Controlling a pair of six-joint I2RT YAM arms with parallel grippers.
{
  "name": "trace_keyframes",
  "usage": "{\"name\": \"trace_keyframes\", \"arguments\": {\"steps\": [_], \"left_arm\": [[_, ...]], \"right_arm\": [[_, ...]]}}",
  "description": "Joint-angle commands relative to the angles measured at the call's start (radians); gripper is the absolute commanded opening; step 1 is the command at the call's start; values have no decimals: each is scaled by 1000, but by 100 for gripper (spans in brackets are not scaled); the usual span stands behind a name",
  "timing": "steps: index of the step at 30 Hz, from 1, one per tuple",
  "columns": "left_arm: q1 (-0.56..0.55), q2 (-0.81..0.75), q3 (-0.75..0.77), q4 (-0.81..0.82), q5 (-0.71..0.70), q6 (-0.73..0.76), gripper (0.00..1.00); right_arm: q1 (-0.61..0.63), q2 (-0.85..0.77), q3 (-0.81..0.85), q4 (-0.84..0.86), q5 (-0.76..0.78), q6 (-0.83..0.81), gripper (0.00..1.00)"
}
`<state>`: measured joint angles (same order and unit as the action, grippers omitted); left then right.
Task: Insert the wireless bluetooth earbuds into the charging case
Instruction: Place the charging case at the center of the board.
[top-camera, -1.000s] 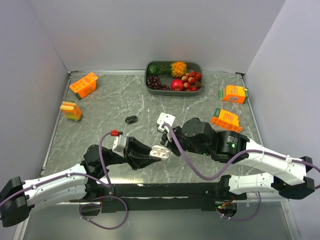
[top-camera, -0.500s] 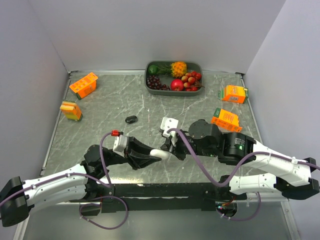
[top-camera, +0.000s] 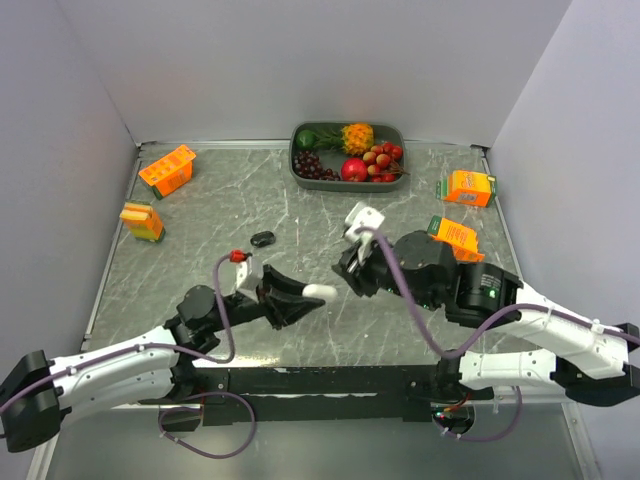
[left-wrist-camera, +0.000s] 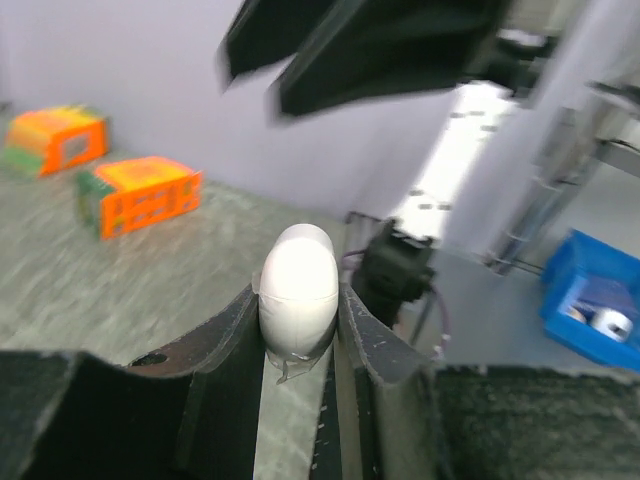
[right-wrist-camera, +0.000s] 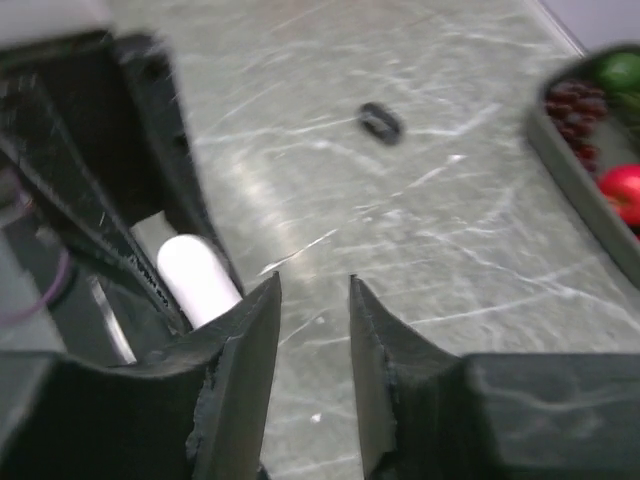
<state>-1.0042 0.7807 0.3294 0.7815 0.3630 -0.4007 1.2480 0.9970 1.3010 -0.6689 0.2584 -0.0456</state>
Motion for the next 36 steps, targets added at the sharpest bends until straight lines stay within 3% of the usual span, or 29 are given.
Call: {"name": "trace_keyframes", "arguments": {"steps": [1,5,9,13,22,24,25,31,36], "left_arm": [[64,70,55,-170,-209,-93,1],[206,289,180,-356,-168,-226,1],[395,538,316,-398,36,-343,2],[475,741,408,-419,105,-363,2],[523,1031,622,-602,45,-279,2],[529,1049,640,-623,28,-273,6],[532,1069,646,-631,27,-271,13],[536,1112,666,-677,11,-263,32],[541,1109,642,-712,-13,-251,42]], "right_arm": [[-67,-8,29,58,61,107,47],[-102,14,-17,100,59,171,50],[-134,20,-43,111,45,230,50],[-150,12,-63,114,35,245,50],[-167,-14,-108,118,15,247,50],[-170,-18,-112,118,15,245,50],[-171,-18,-112,120,15,245,50],[-174,-26,-120,115,12,240,51],[-176,-31,-123,112,10,239,51]]}}
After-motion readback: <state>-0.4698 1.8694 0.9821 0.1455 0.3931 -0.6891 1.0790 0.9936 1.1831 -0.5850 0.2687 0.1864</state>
